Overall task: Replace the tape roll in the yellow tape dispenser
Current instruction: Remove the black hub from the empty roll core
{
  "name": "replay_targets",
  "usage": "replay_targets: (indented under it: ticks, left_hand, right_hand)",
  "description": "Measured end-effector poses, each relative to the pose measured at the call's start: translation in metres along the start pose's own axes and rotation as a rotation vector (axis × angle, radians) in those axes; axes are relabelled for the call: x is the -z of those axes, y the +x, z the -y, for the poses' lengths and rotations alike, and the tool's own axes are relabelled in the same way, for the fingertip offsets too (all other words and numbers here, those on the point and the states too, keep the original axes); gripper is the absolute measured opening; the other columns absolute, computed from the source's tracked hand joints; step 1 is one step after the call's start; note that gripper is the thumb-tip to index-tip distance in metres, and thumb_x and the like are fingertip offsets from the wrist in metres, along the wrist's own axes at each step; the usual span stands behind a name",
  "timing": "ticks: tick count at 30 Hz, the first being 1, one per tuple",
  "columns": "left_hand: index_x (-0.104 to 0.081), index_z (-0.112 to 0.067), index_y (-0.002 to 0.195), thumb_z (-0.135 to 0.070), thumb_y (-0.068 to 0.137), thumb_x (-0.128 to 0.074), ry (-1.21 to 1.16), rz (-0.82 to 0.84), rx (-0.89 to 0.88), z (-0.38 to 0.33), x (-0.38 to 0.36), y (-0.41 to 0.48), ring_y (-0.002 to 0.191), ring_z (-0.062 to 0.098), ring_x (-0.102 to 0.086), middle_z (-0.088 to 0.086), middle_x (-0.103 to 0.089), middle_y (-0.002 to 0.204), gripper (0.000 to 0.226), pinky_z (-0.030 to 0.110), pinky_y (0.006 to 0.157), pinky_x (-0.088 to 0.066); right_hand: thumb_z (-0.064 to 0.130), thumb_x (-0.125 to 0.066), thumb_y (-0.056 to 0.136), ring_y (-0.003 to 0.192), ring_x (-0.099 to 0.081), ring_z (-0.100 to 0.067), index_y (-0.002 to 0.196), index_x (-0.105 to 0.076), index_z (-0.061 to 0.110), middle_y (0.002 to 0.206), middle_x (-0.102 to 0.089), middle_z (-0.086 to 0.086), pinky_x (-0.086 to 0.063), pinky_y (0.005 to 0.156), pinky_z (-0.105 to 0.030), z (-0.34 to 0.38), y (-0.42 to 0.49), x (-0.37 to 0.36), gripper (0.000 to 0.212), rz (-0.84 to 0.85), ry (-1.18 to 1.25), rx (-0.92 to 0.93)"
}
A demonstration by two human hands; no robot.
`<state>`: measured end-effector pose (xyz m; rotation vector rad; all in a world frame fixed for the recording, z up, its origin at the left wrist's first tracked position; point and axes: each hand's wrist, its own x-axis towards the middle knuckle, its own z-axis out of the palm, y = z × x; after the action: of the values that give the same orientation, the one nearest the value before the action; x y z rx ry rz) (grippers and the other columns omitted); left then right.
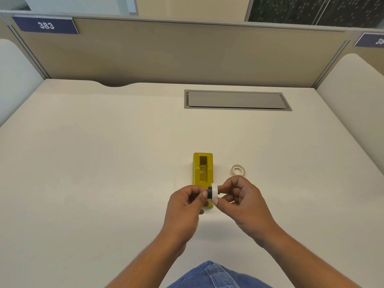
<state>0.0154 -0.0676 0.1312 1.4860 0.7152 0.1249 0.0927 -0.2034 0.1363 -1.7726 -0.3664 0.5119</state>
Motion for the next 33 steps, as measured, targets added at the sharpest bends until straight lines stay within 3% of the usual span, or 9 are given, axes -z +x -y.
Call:
replay_targets:
  ticks: [8,15,18,24,29,33]
  left_hand:
    - [-0.070,-0.023,0.093,-0.020,0.097,-0.055,0.002,-0.054,0.024,-0.001,0.001,0.007,0.086,0.013,-0.067,-0.003,-0.073,0.091,0.015,0.025,0.073,-0.054]
    - [-0.070,-0.023,0.090,-0.020,0.098,-0.053,-0.014,-0.088,0.051,-0.003,0.004,0.014,0.089,0.016,-0.066,-0.002,-0.073,0.089,0.019,0.035,0.079,-0.054]
    - [-0.070,-0.022,0.090,-0.019,0.098,-0.053,-0.023,-0.089,0.054,-0.002,0.002,0.015,0.089,0.018,-0.066,0.000,-0.073,0.089,0.018,0.035,0.079,-0.054]
    - [-0.070,-0.022,0.090,-0.019,0.097,-0.054,-0.035,-0.089,0.072,0.000,0.003,0.015,0.088,0.016,-0.066,-0.001,-0.073,0.088,0.018,0.029,0.073,-0.053]
    - [-0.069,-0.022,0.090,-0.019,0.098,-0.053,-0.038,-0.093,0.085,0.000,0.003,0.015,0.088,0.016,-0.066,0.000,-0.073,0.090,0.018,0.027,0.071,-0.050]
    - [-0.069,-0.022,0.091,-0.020,0.097,-0.054,-0.033,-0.095,0.082,0.000,0.003,0.014,0.089,0.018,-0.065,0.000,-0.073,0.090,0.017,0.029,0.074,-0.052]
  right_hand:
    - [0.014,-0.082,0.075,0.068,-0.063,-0.010,0.098,-0.066,0.025,0.096,-0.072,0.007,-0.052,0.062,-0.024,-0.003,0.013,0.011,0.029,-0.028,-0.016,0.032]
    - [0.037,-0.079,0.074,0.077,-0.063,-0.006,0.090,-0.067,0.040,0.097,-0.068,0.023,-0.050,0.055,-0.018,-0.027,0.037,0.026,0.020,-0.134,-0.254,0.066]
    - [0.033,-0.081,0.071,0.077,-0.063,-0.006,0.089,-0.067,0.038,0.092,-0.069,0.022,-0.046,0.060,-0.020,-0.049,0.047,0.033,0.024,-0.181,-0.354,0.009]
    - [0.023,-0.079,0.070,0.080,-0.062,-0.004,0.111,-0.065,0.024,0.098,-0.068,0.014,-0.045,0.067,-0.019,-0.081,0.061,0.041,0.043,-0.146,-0.481,-0.055]
    - [0.023,-0.077,0.072,0.082,-0.061,-0.004,0.116,-0.048,0.031,0.102,-0.066,0.016,-0.047,0.070,-0.024,-0.091,0.064,0.044,0.054,-0.101,-0.504,-0.073]
    - [0.025,-0.078,0.072,0.082,-0.059,-0.001,0.116,-0.047,0.032,0.102,-0.067,0.018,-0.046,0.070,-0.024,-0.096,0.064,0.045,0.054,-0.099,-0.544,-0.060]
